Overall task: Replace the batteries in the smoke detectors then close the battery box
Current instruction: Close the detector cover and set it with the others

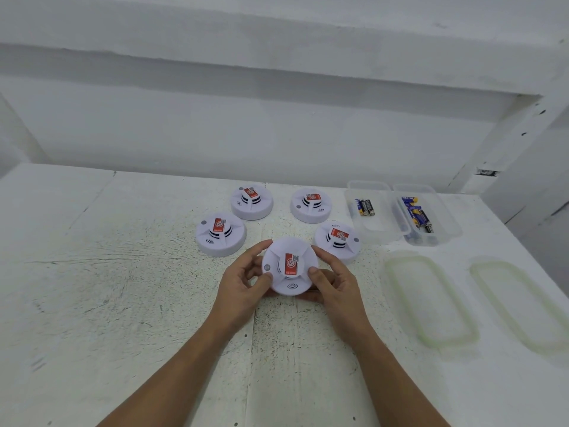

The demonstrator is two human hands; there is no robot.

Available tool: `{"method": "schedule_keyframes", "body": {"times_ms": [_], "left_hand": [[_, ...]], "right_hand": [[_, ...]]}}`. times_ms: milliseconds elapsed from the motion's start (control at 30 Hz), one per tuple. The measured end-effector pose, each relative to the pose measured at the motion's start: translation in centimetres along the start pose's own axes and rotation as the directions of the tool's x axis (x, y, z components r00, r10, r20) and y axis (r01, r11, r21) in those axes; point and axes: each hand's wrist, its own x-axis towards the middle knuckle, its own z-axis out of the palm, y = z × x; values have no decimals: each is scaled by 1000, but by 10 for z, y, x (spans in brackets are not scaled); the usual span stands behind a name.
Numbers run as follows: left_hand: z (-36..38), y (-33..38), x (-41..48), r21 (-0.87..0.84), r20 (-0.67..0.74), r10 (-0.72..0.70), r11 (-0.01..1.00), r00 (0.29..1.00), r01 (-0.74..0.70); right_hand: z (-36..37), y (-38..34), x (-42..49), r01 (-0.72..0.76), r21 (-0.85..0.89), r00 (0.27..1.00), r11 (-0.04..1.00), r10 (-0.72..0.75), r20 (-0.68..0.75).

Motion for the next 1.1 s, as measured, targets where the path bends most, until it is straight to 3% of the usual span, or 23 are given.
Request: {"method": "schedule_keyframes", "body": {"times_ms": [1100], "left_hand": [[0,1,0,37,-24,18,999,1000,-18]], "right_hand": [[0,1,0,20,-10,1000,1000,-20,3]]}}
